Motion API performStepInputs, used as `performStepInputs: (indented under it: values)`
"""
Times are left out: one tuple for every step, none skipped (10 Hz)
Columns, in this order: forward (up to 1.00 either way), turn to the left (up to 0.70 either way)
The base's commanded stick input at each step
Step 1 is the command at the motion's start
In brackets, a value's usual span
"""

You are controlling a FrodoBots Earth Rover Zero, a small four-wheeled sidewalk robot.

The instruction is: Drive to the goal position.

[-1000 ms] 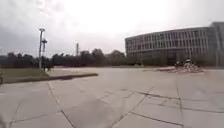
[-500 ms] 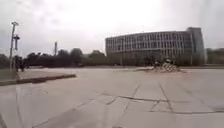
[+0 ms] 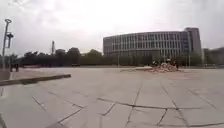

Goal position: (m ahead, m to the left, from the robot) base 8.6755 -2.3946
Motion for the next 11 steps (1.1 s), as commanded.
performStepInputs:
  values:
    - [0.70, -0.23]
    - [0.70, -0.27]
    - [0.70, -0.27]
    - [0.70, -0.24]
    - [0.70, -0.09]
    - [0.70, -0.01]
    - [0.70, 0.00]
    - [0.70, 0.00]
    - [0.70, 0.00]
    - [0.70, 0.00]
    - [0.70, -0.01]
